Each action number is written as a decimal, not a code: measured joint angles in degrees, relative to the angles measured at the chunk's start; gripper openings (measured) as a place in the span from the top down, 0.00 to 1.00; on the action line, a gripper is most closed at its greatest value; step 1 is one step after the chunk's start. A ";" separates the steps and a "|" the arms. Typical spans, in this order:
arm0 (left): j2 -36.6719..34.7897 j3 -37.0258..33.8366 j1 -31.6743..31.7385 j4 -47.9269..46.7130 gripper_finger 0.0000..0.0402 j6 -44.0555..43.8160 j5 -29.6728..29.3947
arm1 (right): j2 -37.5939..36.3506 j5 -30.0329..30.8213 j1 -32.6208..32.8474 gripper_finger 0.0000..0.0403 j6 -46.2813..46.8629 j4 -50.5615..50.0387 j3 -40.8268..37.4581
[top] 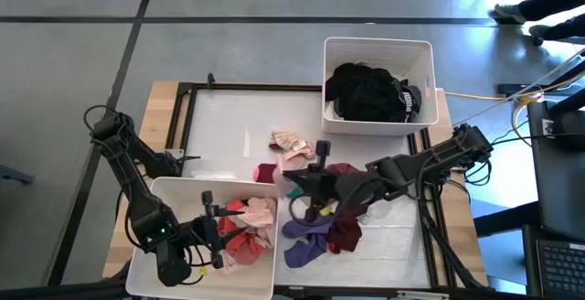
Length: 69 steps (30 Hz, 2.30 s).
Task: Sort clothes
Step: Put the light pink sock into the bottom white laundry bin
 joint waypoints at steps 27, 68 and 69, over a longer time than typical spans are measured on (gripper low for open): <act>0.00 0.04 0.00 -0.17 0.58 0.00 0.00 | 11.93 -28.09 -5.66 0.99 -0.72 28.52 -0.04; 0.00 0.00 -0.43 -23.69 0.58 -37.10 15.26 | -0.96 -5.50 -5.95 0.46 19.55 -34.04 -2.92; 0.00 0.00 -0.15 -23.67 0.58 -36.56 15.17 | -0.77 -5.39 -6.11 0.46 19.74 -33.79 -4.39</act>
